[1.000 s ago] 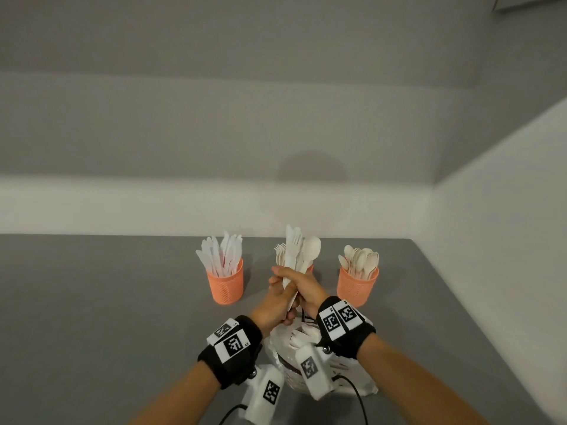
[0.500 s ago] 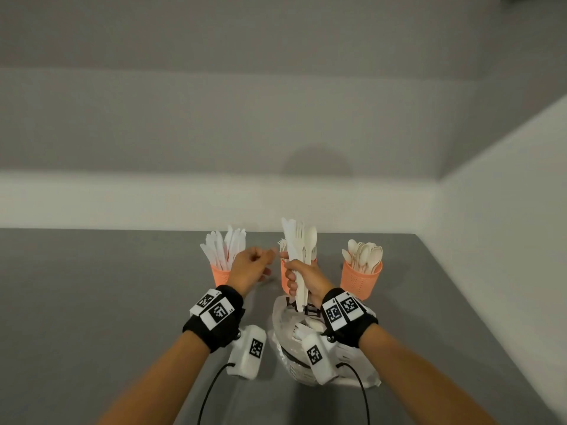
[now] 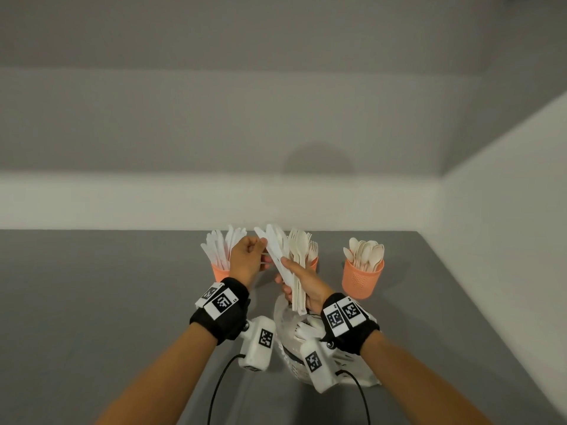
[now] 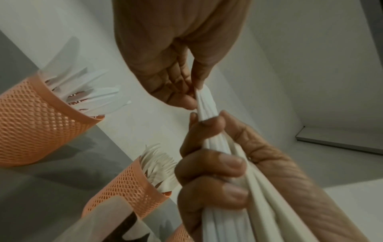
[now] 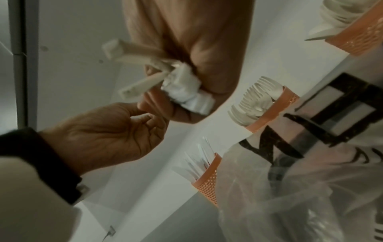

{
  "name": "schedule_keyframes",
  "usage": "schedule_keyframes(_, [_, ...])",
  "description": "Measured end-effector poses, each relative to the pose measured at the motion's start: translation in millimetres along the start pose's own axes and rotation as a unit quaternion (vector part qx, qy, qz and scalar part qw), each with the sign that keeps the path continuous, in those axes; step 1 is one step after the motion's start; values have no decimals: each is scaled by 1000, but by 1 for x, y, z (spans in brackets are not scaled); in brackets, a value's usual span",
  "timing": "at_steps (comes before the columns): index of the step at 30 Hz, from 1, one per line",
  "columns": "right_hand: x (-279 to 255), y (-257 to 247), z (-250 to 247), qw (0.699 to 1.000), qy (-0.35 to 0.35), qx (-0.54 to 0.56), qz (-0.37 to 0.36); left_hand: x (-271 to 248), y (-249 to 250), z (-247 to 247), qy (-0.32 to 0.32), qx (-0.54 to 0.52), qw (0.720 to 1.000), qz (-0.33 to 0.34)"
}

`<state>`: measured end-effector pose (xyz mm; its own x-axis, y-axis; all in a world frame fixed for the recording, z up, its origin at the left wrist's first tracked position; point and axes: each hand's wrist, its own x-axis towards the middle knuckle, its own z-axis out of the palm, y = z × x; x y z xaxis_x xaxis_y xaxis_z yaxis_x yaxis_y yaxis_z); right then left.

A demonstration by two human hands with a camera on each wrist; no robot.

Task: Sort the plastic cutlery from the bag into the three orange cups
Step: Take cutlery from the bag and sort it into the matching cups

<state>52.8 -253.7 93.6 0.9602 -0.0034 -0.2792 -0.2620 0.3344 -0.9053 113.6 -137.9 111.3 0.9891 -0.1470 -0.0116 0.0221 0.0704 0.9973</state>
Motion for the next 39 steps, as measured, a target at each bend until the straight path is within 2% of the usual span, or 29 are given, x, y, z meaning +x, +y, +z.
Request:
schedule_keyframes(2, [1, 3, 1, 1000, 16, -5, -14, 0, -1, 2, 3, -11, 1000, -10])
schedule_keyframes(5, [7, 9, 2, 995, 52, -44, -79, 0, -4, 6, -2, -8, 999, -34])
schedule_keyframes(7, [10, 12, 3, 989, 56, -78, -117, 1, -9, 8, -8, 7, 999, -40])
schedule_keyframes(10, [10, 14, 4, 985, 54, -87, -135, 2, -15, 9, -11, 30, 999, -30])
schedule_keyframes(14, [10, 15, 2, 989, 68, -50, -124, 2, -14, 7, -16, 32, 999, -24])
schedule_keyframes(18, [14, 18, 1, 987, 86, -73, -111, -2, -15, 8, -56, 55, 997, -8])
schedule_keyframes(20, [13, 17, 0, 987, 83, -83, -106, -3, -16, 7, -56, 59, 997, -8])
schedule_keyframes(23, [12, 13, -3, 992, 73, -63, -83, -2, -12, 6, -25, -9, 999, -32])
schedule_keyframes(26, [17, 10, -8, 991, 96, -45, -83, 1, -2, 6, 14, -87, 995, -36])
schedule_keyframes(29, [16, 10, -11, 992, 107, -37, -59, 5, 7, 3, 45, -100, 994, -20])
schedule_keyframes(33, [15, 6, -17, 999, 38, -1, -10, 9, 8, 1, 28, 3, 1000, -11])
schedule_keyframes(39, [12, -6, -14, 986, -110, 93, 79, 5, 1, 6, -103, 13, 990, -99])
